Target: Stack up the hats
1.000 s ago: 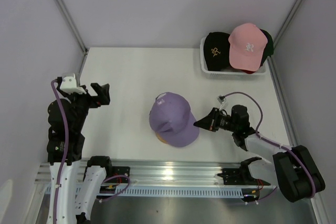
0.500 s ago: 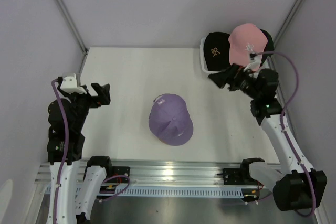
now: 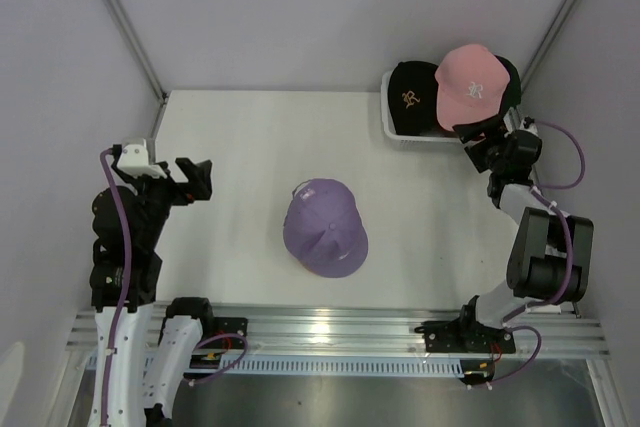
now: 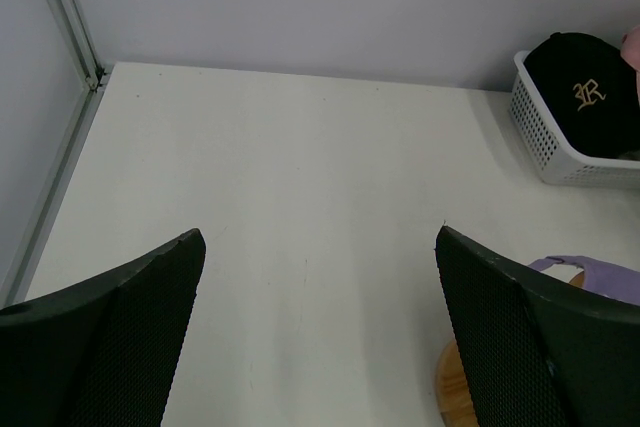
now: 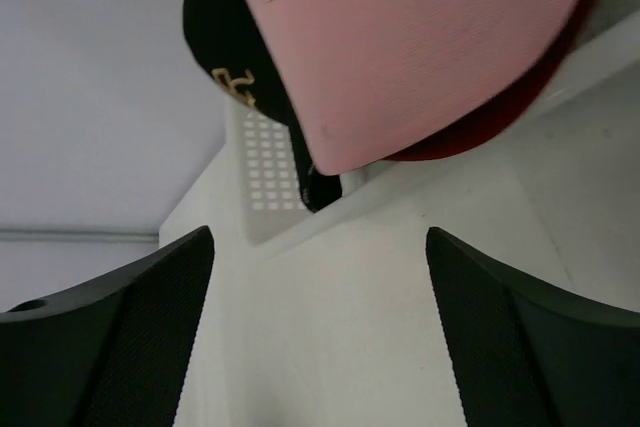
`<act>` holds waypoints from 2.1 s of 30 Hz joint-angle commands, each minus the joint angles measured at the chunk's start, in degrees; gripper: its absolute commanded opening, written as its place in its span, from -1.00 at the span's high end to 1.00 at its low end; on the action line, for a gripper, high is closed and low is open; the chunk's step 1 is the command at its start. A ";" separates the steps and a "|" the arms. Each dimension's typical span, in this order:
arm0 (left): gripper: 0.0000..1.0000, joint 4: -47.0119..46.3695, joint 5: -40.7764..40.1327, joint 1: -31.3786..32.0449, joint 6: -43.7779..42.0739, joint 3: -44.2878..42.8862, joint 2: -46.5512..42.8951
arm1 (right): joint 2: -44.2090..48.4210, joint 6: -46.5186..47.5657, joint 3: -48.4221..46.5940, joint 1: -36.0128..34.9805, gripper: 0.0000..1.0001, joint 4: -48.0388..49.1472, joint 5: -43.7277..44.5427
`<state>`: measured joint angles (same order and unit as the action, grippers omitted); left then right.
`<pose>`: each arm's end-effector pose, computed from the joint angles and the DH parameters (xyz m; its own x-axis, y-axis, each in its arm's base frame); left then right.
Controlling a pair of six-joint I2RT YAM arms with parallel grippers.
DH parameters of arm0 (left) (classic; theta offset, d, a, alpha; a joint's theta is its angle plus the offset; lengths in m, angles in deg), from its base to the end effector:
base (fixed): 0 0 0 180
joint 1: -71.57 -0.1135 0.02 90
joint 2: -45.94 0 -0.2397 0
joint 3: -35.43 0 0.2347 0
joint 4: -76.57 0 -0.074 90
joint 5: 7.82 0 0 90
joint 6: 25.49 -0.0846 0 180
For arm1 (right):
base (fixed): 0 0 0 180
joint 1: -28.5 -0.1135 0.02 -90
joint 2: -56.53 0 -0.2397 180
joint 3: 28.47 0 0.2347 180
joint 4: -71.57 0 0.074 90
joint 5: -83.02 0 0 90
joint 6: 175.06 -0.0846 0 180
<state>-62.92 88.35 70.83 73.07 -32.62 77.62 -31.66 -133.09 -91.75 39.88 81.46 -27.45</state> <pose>0.1628 -0.0070 0.3671 -0.0854 -0.1491 -0.9851 0.0826 0.9843 -0.1561 0.3718 -0.0447 0.2145 -0.2787 0.7666 -0.5785 0.0911 0.6207 0.7787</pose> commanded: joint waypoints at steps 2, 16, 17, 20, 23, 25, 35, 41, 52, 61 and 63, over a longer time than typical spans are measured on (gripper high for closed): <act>-0.99 -1.26 -0.37 -0.67 -0.12 -0.21 0.84 | -0.93 0.55 -2.24 2.94 -0.65 8.52 4.12; -0.99 -0.65 -0.99 -3.57 -0.73 -0.91 4.26 | -9.38 -2.24 -5.76 4.62 -0.49 10.27 3.69; -0.99 -0.56 -0.90 -3.66 -0.73 -1.00 4.35 | -9.12 -2.07 -5.50 4.62 -0.49 9.66 3.59; -0.99 -0.56 -0.38 -4.19 -0.65 -1.00 4.27 | -6.05 -2.33 -3.04 4.27 -0.58 9.30 5.26; -0.99 -0.82 -0.11 -4.37 -0.47 -0.82 4.09 | -2.45 -3.04 -1.28 3.48 -0.65 7.65 7.02; -0.99 -0.82 0.06 -4.37 -0.38 -0.82 4.26 | -1.12 -1.64 -1.37 2.08 -0.67 5.62 8.42; -0.99 -1.17 0.59 -4.45 -0.30 -0.65 4.09 | -5.24 -5.67 -1.62 0.05 -0.64 10.72 10.72; -0.99 -0.99 0.33 -4.45 -0.30 -0.82 4.53 | -4.28 -7.87 0.30 -1.27 -0.65 8.96 12.38; -0.99 -1.00 -0.02 -4.45 -0.47 -0.73 4.71 | -6.65 -8.74 -0.93 -1.89 -0.53 14.91 16.25; -0.99 -1.00 -0.29 -4.63 -0.65 -0.73 4.88 | -10.34 -10.59 -3.47 -2.24 -0.21 20.11 17.39; -0.99 -1.00 -0.11 -4.89 -0.65 -0.73 4.88 | -10.61 -11.47 -3.30 -2.32 0.01 21.60 17.83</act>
<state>-62.77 88.33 66.94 73.03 -32.62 82.32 -41.43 -143.29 -92.52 37.98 97.05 -12.21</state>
